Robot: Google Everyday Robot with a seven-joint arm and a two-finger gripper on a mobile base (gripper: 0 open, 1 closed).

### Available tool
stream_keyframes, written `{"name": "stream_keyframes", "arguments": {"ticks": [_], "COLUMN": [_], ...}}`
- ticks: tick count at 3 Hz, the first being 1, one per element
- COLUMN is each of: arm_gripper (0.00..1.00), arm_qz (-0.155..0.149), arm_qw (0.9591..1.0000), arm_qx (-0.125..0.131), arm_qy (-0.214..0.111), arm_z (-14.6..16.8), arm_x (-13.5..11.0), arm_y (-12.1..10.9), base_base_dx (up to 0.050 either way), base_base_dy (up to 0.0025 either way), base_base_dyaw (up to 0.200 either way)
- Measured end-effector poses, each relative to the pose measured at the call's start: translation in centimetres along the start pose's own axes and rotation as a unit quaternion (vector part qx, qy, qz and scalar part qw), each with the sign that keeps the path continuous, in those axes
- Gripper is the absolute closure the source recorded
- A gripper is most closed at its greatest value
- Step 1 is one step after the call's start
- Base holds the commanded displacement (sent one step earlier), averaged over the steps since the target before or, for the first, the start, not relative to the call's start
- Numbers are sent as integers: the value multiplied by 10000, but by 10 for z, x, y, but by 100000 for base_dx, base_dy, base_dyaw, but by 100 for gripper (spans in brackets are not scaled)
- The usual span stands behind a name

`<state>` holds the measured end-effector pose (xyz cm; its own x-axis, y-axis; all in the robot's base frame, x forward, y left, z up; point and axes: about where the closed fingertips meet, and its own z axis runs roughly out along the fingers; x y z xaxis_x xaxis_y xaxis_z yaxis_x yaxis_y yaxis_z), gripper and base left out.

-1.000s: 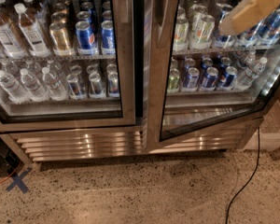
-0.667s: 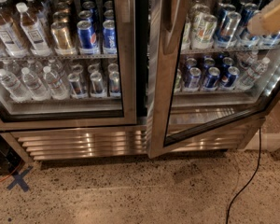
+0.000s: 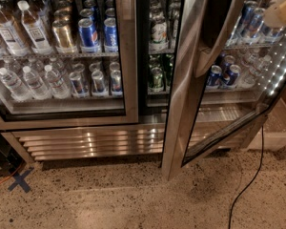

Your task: Open right fridge door

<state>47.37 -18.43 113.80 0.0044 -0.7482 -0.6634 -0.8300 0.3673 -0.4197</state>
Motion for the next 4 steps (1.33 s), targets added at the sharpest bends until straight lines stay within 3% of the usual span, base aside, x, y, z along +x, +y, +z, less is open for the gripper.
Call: {"name": "stream_keyframes", "arguments": {"ticks": [1, 2, 3, 4], "arm_gripper": [0, 0, 0, 0], "arm_qz": [-217, -613, -978, -1316], "arm_qw": [9995, 9958, 9890, 9790], "arm_qx": [199, 575, 957, 1388], "arm_qy": [133, 369, 566, 703], "arm_z": [-31, -86, -133, -173], "arm_x": [-7, -20, -32, -45], "arm_y": [-8, -22, -31, -37], "base_base_dx": [0, 0, 0, 0], "base_base_dy": [0, 0, 0, 0], "base_base_dyaw": [0, 0, 0, 0]}}
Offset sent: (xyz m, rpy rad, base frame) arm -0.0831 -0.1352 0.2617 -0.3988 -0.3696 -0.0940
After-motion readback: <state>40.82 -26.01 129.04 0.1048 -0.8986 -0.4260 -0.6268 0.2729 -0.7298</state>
